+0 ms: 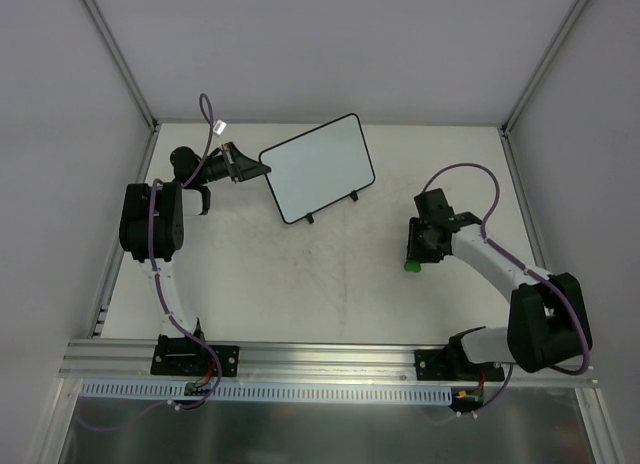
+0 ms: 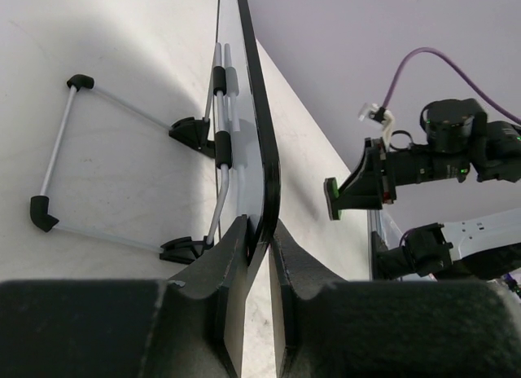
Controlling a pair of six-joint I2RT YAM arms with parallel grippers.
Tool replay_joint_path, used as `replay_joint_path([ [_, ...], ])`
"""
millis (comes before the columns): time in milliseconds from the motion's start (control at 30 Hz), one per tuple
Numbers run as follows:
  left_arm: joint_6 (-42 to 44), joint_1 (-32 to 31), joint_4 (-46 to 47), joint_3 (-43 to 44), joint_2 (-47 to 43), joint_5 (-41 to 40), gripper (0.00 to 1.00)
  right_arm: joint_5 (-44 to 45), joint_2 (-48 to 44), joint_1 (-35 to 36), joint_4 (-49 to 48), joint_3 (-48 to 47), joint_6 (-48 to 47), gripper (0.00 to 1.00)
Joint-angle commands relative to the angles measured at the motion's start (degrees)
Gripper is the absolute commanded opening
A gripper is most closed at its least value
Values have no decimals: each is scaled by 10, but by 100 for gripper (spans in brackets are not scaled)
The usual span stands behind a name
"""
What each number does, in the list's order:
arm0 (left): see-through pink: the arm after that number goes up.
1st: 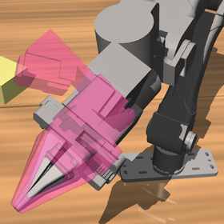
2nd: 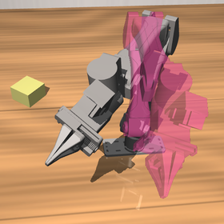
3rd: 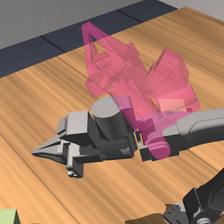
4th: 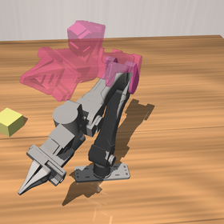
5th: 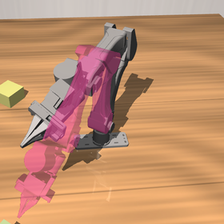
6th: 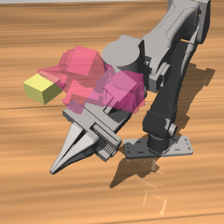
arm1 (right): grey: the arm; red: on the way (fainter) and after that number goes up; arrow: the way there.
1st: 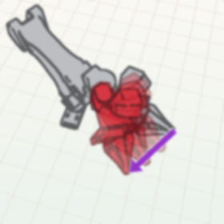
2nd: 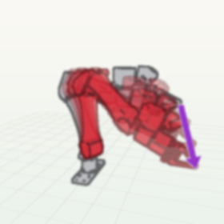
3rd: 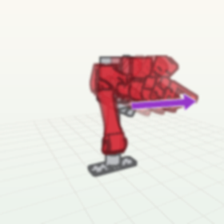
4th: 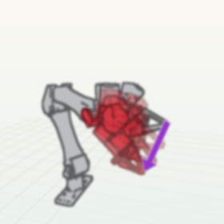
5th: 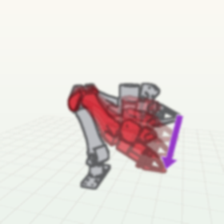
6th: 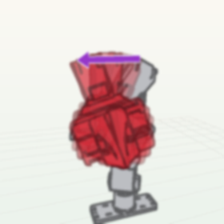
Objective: Erase the whiteboard
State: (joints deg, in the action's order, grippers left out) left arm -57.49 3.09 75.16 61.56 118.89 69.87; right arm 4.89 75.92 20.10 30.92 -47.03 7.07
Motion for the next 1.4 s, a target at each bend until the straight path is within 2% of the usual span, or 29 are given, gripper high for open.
replay_joint_path([
  [0,-22,0,212,5,-31,35,14,-19,29,-1,14,-22,-14,18],
  [100,-21,0,212,4,-31,33,29,-13,46,-1,14,-25,-16,39],
  [167,-21,0,212,3,-31,31,38,-7,50,-1,14,-24,-18,47],
  [200,-21,1,212,2,-31,30,43,-1,51,-1,13,-24,-21,55],
  [233,-21,0,212,2,-31,29,45,1,51,-1,14,-23,-22,58],
  [533,-16,4,212,-6,-45,21,47,23,27,-1,14,-22,-18,67],
  [733,7,45,212,-54,-92,-10,53,0,-10,-2,12,-28,-22,69],
  [867,10,75,212,-119,-142,-43,55,-21,-59,-1,-4,-22,-28,70],
  [967,7,95,212,-185,-204,-82,65,-26,-106,-2,-28,-8,-46,78],
  [1000,7,96,211,-203,-236,-90,95,-40,-148,-1,-51,11,-49,86],
  [1067,8,94,196,-255,-272,-119,99,-64,-197,-1,-78,34,-51,93],
  [1100,11,93,162,-272,-310,-131,99,-72,-244,-1,-97,53,-49,99],
  [1167,23,92,119,-320,-353,-166,99,-80,-284,-2,-112,68,-44,99],
  [1200,30,92,92,-338,-410,-183,99,-89,-299,-1,-119,73,-44,99],
  [1267,67,85,-28,-381,-482,-220,99,-95,-333,-1,-120,83,-45,99],
  [1300,85,81,-83,-388,-565,-257,99,-102,-340,-1,-119,85,-46,99],
  [1333,133,75,-233,-389,-612,-283,99,-104,-348,-1,-119,89,-46,99],
  [1367,160,59,-310,-381,-652,-310,99,-111,-352,-1,-120,91,-45,99],
])
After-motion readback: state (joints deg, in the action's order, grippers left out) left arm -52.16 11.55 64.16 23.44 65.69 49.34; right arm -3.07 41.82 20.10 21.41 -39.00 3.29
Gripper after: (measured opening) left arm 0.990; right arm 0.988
